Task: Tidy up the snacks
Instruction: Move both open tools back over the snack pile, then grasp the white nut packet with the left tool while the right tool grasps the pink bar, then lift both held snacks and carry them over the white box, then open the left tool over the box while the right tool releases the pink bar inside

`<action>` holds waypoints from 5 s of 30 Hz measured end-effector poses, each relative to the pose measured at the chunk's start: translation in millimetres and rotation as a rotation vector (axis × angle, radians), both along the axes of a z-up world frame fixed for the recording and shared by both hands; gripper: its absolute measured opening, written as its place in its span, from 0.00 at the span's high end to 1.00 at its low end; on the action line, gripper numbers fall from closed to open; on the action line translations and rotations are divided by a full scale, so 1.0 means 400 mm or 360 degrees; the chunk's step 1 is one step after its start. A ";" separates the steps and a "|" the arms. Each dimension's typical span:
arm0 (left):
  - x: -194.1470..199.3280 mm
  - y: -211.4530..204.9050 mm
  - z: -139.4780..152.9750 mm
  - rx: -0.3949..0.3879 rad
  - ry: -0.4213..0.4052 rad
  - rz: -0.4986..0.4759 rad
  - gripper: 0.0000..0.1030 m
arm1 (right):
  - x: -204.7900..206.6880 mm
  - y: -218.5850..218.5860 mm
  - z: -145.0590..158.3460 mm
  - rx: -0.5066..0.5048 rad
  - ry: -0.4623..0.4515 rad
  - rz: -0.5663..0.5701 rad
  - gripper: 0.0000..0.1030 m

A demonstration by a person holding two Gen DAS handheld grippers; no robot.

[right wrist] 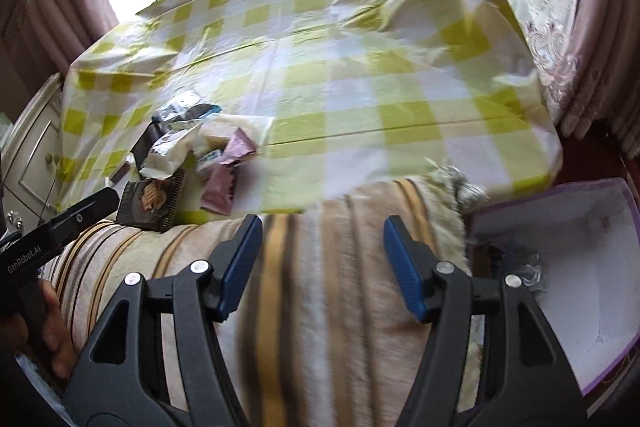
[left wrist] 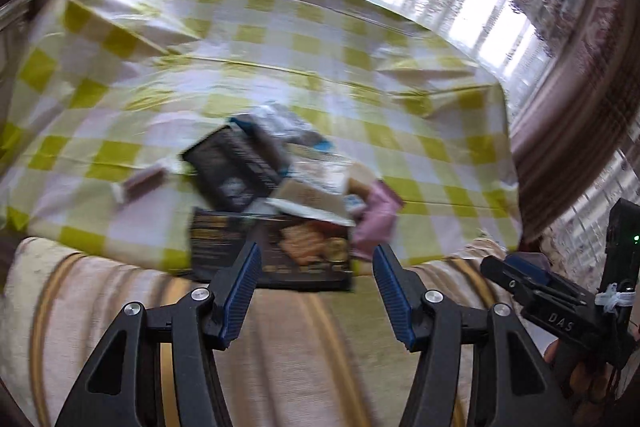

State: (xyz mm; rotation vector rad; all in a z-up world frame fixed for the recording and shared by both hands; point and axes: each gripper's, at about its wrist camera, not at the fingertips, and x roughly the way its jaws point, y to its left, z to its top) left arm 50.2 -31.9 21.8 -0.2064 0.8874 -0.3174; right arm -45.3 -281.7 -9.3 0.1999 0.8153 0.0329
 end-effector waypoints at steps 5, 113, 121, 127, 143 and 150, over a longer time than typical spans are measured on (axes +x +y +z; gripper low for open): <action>0.016 0.099 -0.012 -0.0008 0.0028 0.0128 0.43 | 0.057 0.077 -0.002 -0.0001 0.0019 0.0114 0.33; -0.003 -0.421 0.029 -0.0083 -0.0048 -0.0666 0.56 | -0.072 -0.170 0.019 0.0073 -0.0169 -0.0355 0.76; -0.055 -0.564 0.026 -0.0056 -0.0037 -0.0918 0.56 | -0.156 -0.327 -0.020 0.0082 -0.0117 -0.0553 0.76; -0.118 -0.675 0.011 -0.0016 0.0008 -0.1174 0.56 | -0.217 -0.422 -0.069 0.0076 -0.0033 -0.0675 0.76; -0.261 -0.852 -0.066 0.0154 0.0226 -0.1619 0.52 | -0.344 -0.575 -0.161 0.0147 0.0135 -0.0912 0.71; -0.234 -0.802 -0.052 0.0111 0.0212 -0.1474 0.50 | -0.342 -0.580 -0.162 0.0158 0.0121 -0.0913 0.49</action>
